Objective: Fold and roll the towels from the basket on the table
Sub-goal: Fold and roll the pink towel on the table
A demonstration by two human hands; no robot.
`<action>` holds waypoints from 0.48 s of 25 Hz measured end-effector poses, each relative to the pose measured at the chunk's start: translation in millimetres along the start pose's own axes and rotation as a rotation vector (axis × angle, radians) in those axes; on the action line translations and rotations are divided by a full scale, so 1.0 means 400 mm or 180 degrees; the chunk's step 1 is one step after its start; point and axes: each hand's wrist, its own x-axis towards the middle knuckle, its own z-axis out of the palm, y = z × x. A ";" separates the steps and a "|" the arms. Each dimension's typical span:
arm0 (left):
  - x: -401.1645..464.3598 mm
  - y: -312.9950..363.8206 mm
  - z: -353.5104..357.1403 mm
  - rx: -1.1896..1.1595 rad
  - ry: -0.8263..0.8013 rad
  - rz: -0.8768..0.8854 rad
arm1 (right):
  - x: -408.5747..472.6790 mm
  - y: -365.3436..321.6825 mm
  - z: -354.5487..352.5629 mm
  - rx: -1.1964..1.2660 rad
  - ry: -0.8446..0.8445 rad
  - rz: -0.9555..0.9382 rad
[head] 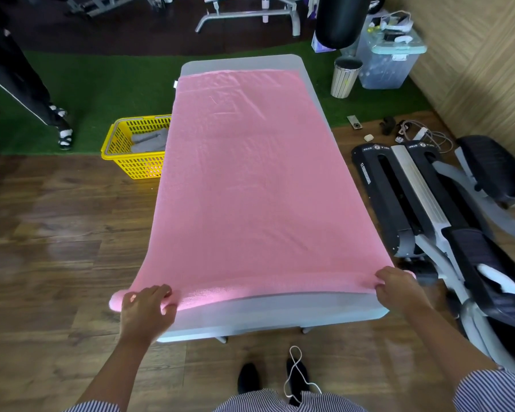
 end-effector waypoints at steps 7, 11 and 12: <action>0.022 -0.013 -0.001 -0.0218 0.0145 -0.0102 | 0.011 0.007 0.004 0.0399 0.0560 -0.0136; 0.018 -0.004 0.022 -0.0097 -0.0214 -0.0178 | 0.007 0.019 0.030 0.0676 0.0196 -0.0043; 0.018 -0.001 0.024 -0.0124 -0.0244 -0.0194 | 0.006 0.021 0.029 0.0687 0.0084 -0.0050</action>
